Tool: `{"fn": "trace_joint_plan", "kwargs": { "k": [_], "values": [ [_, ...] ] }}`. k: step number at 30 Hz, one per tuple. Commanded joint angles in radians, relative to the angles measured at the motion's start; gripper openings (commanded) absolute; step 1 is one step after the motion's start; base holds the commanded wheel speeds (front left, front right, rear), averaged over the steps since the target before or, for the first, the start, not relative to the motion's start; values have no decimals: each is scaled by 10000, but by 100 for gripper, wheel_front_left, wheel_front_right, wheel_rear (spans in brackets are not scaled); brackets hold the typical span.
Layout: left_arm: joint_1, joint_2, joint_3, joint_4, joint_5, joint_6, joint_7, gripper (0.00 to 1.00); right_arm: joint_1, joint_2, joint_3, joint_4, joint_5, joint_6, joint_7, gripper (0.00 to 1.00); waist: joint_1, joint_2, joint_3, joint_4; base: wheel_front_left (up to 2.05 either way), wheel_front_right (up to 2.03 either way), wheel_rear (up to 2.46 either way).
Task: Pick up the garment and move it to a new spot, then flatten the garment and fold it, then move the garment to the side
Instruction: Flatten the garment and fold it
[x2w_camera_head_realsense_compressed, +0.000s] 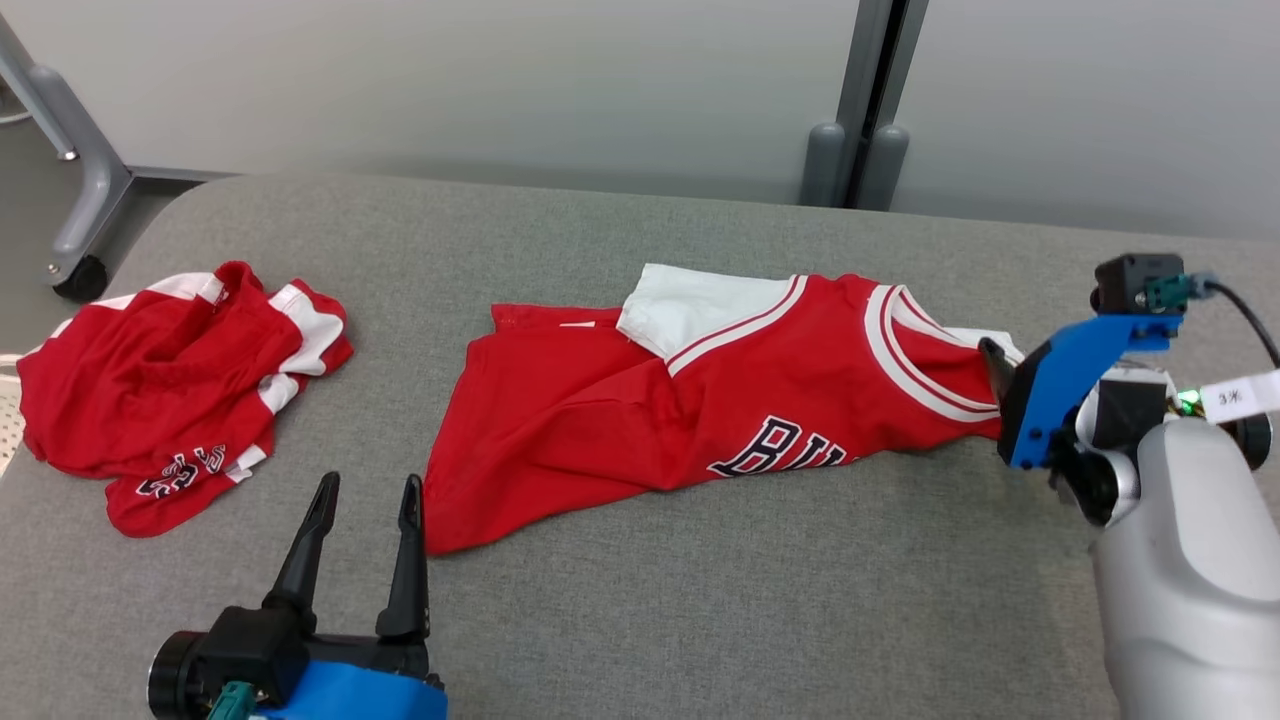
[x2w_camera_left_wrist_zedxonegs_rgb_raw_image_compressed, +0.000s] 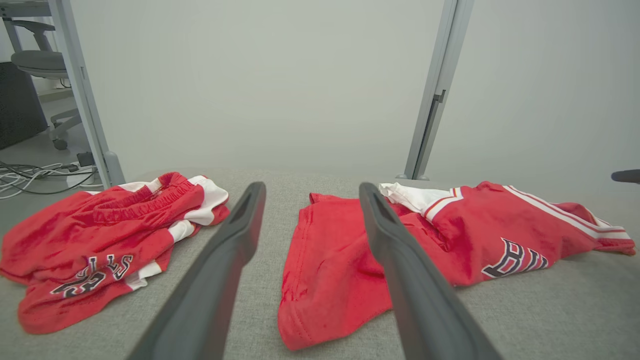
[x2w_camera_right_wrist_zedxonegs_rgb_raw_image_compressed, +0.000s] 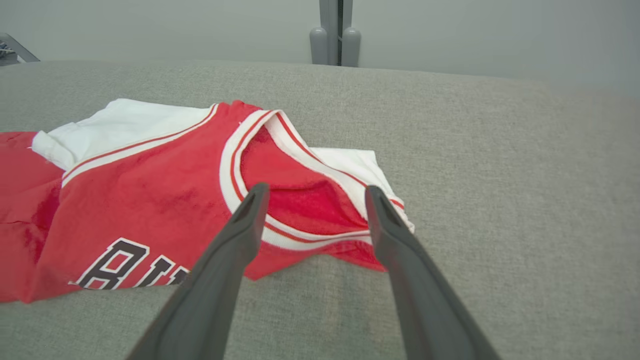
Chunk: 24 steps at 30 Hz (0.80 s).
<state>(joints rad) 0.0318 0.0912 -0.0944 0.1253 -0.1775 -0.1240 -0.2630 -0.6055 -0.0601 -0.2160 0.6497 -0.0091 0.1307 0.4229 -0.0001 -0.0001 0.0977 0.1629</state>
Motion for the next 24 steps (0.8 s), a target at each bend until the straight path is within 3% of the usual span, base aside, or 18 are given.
{"fn": "trace_joint_plan", "kwargs": {
  "k": [1, 11, 24],
  "values": [
    [-280, -8, -34, -56, -34, -43, -27, 100, -270, 27, -12, -106, 163, 1, 375, 100, 1, 1, 208, 137, 0, 0, 0],
    [-953, 17, -314, -218, 47, -64, -26, 100, -2131, 78, -717, 511, -170, 1, 1548, 100, 1, 1, 1453, 880, 0, 0, 0],
    [-1356, -25, -397, -599, -59, -78, -26, 100, -3400, 78, -1686, 2743, -197, 3, 532, 100, 1, 1, 2235, 1569, 0, 0, 0]
  ]
}}
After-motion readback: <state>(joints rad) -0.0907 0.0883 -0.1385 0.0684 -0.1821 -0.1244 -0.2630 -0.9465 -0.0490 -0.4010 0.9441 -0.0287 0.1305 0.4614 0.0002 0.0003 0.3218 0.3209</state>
